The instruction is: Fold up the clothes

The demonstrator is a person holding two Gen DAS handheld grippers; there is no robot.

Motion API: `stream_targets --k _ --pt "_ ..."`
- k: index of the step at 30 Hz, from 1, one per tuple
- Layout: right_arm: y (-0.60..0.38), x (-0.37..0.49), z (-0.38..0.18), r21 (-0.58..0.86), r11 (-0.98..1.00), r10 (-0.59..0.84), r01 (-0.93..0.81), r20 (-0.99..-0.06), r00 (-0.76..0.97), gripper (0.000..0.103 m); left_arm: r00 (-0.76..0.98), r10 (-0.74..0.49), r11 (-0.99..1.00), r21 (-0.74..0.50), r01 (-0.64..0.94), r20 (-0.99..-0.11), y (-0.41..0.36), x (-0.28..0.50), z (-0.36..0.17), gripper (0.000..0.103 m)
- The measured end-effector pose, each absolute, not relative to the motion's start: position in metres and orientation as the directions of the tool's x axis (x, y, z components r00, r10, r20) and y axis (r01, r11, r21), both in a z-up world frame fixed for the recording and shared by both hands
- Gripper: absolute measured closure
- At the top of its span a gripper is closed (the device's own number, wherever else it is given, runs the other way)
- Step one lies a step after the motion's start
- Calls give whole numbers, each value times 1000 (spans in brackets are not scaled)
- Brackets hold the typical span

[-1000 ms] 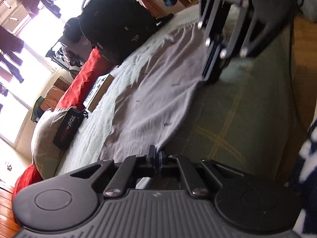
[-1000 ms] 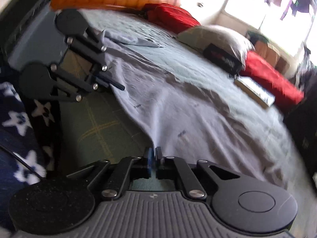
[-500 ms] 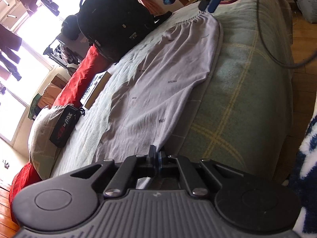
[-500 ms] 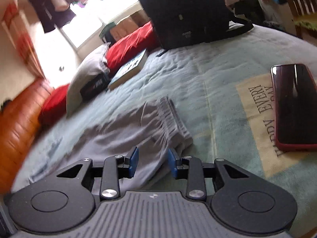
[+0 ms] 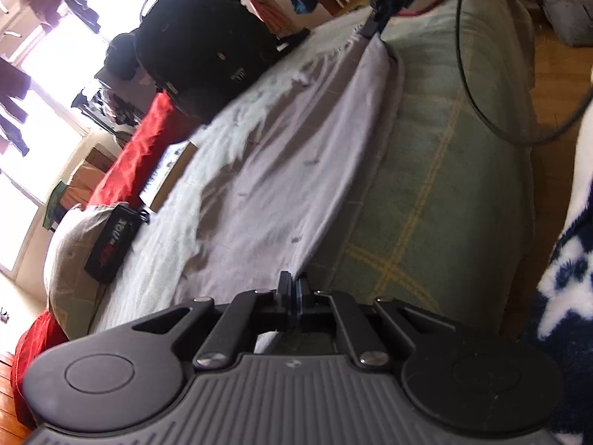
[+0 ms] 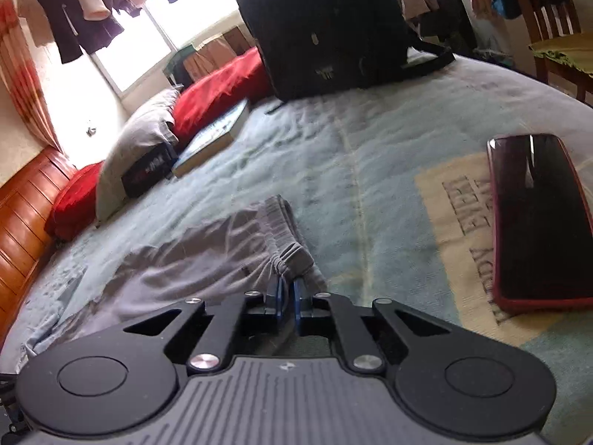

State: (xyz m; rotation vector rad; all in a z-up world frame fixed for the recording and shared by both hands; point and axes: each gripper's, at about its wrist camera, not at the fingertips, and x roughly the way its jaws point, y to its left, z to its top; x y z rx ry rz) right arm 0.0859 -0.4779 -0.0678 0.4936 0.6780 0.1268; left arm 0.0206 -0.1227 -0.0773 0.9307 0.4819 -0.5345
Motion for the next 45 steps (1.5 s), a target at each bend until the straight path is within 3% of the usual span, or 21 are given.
stream_targets --k 9,12,15,17,18,23,28,29,31,36,40,45 --pt "-478 67 -58 464 885 258 47 -571 780 90 752 -236 513 578 635 -616 -113 15 -72 102" --pt "-463 63 -48 439 898 291 -26 -550 783 90 749 -243 525 566 636 -616 -112 16 -68 101" --pt "-428 67 -41 333 931 323 -150 -562 761 79 743 -247 543 547 638 -622 -111 19 -64 99" --pt "-403 74 -47 234 951 305 -202 -591 747 66 737 -256 563 523 640 -626 -110 20 -60 96" --pt "-390 77 -50 184 956 294 -229 -604 741 65 731 -263 580 501 642 -630 -108 21 -58 92" --pt "-354 69 -70 13 952 231 -304 -681 695 64 716 -294 712 355 606 -632 -90 26 -44 92" --pt "-354 56 -56 19 948 240 -319 -700 672 63 745 -316 805 249 538 -588 -79 44 -23 92" --pt "-353 61 -51 14 951 236 -310 -682 692 61 746 -311 813 242 530 -590 -83 52 -23 90" --pt "-349 73 -44 4 955 227 -295 -649 726 54 737 -298 825 225 519 -606 -92 70 -25 71" --pt "-334 95 -62 6 951 233 -309 -670 704 48 688 -283 878 108 467 -668 -106 100 -55 69" --pt "-339 68 -74 -12 951 220 -309 -677 703 38 709 -250 911 88 403 -659 -99 84 -70 59" --pt "-337 69 -62 37 962 224 -271 -677 701 35 721 -198 928 109 356 -665 -102 85 -53 50"
